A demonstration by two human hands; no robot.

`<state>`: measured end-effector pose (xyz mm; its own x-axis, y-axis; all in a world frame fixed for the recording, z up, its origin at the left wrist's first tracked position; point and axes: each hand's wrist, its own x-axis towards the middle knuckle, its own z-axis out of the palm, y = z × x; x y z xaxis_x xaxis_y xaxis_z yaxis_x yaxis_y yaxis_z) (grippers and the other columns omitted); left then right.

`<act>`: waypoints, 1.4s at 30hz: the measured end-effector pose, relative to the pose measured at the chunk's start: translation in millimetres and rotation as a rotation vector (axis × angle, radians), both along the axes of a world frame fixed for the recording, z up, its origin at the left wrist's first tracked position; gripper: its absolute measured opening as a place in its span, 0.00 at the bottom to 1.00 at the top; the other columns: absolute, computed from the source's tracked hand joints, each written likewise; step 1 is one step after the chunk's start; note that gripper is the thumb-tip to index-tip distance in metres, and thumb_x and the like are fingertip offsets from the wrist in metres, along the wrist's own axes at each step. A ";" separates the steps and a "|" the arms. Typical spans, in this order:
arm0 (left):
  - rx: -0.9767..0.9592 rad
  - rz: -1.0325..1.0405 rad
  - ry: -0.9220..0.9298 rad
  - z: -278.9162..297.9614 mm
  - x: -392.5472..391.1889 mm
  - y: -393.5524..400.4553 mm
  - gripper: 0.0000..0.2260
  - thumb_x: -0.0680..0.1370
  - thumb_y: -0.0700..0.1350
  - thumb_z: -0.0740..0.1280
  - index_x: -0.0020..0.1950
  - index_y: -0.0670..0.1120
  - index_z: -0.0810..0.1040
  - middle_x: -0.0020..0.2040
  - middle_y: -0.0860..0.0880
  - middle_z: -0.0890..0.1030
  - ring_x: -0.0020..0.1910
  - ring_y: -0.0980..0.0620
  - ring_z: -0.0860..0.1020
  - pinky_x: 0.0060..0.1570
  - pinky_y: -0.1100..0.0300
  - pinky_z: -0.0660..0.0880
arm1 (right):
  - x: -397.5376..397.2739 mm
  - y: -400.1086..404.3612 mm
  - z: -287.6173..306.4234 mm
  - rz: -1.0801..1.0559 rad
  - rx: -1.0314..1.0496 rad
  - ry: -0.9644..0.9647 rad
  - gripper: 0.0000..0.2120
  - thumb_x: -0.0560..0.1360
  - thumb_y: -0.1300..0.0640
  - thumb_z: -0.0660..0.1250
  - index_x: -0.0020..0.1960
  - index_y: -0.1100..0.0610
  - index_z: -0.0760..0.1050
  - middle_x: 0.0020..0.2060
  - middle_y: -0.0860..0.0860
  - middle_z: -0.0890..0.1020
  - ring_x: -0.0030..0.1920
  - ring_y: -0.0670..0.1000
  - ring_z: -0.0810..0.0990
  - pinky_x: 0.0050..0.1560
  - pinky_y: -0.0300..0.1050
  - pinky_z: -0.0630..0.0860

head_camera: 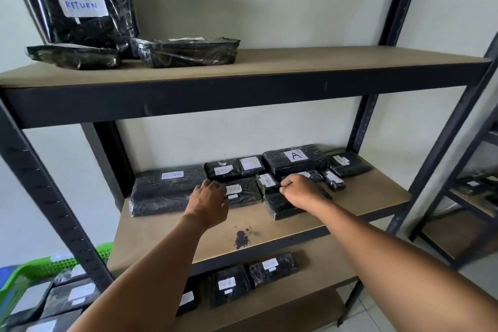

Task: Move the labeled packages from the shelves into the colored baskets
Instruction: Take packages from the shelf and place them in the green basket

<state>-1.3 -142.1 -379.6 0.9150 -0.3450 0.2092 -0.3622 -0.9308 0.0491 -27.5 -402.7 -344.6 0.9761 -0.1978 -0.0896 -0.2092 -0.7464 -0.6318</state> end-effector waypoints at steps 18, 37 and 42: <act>-0.129 -0.068 0.208 -7.8 21.4 -78.4 0.36 0.68 0.79 0.59 0.67 0.57 0.76 0.70 0.56 0.75 0.70 0.52 0.70 0.70 0.50 0.69 | 68.0 -67.2 1.9 0.430 -0.327 0.224 0.32 0.68 0.52 0.77 0.70 0.46 0.72 0.67 0.46 0.75 0.61 0.51 0.75 0.57 0.44 0.71; -0.387 0.023 0.398 -7.4 4.2 -94.4 0.33 0.68 0.80 0.59 0.58 0.56 0.81 0.56 0.53 0.82 0.56 0.54 0.79 0.58 0.50 0.78 | 46.3 -74.6 -12.1 0.621 -0.519 0.102 0.46 0.63 0.47 0.80 0.75 0.48 0.64 0.73 0.49 0.69 0.72 0.54 0.67 0.65 0.47 0.67; -1.010 0.170 0.495 -2.3 5.4 -82.9 0.14 0.76 0.54 0.74 0.55 0.46 0.84 0.42 0.52 0.85 0.38 0.55 0.81 0.41 0.59 0.76 | 45.8 -58.8 -8.7 0.637 -0.454 -0.051 0.46 0.61 0.42 0.81 0.74 0.50 0.65 0.71 0.48 0.70 0.71 0.53 0.67 0.68 0.48 0.67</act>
<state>4.0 -224.9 -381.9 0.9933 -0.0874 -0.0763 0.0327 -0.4196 0.9071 18.4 -461.6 -353.3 0.9146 0.3951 -0.0856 0.3672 -0.9005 -0.2329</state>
